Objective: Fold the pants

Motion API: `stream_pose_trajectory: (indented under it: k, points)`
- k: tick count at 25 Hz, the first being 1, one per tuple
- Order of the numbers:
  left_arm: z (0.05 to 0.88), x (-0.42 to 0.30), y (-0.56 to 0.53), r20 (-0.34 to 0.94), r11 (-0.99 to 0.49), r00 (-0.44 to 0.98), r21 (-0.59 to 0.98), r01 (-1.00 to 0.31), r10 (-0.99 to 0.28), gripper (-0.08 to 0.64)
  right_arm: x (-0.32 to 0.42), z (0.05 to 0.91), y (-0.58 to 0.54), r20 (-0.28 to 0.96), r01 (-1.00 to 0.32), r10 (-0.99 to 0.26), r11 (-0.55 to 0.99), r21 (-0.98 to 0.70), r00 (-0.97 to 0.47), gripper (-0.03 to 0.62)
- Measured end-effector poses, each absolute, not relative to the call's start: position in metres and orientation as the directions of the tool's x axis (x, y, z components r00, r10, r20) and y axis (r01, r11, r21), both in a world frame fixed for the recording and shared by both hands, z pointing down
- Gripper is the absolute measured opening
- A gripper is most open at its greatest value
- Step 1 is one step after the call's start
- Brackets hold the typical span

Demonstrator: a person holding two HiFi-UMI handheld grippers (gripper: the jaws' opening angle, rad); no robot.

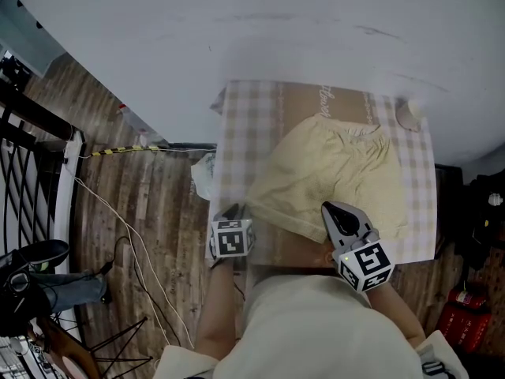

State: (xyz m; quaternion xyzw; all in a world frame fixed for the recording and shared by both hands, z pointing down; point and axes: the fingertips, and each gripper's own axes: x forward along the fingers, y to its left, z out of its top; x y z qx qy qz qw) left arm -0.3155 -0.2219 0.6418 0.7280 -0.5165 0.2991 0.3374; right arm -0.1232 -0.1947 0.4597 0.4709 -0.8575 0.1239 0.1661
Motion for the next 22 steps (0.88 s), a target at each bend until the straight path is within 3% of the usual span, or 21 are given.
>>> stream_pose_trajectory:
  k: [5,17,22]
  points:
    - [0.641,-0.314,-0.221,0.809,-0.236,0.296,0.201,-0.951,-0.507,0.078,-0.129,0.460,-0.200,0.402,-0.842,-0.759,0.535,-0.060,-0.511,0.002]
    - [0.634,-0.307,-0.218,0.805,-0.273,0.260,0.127,-0.954,-0.533,0.034,-0.127,0.461,-0.199,0.402,-0.852,-0.769,0.520,-0.058,-0.497,0.002]
    - [0.618,-0.304,-0.218,0.774,-0.276,0.304,0.173,-0.945,-0.555,0.029,-0.115,0.460,-0.198,0.387,-0.873,-0.796,0.485,-0.055,-0.466,0.002]
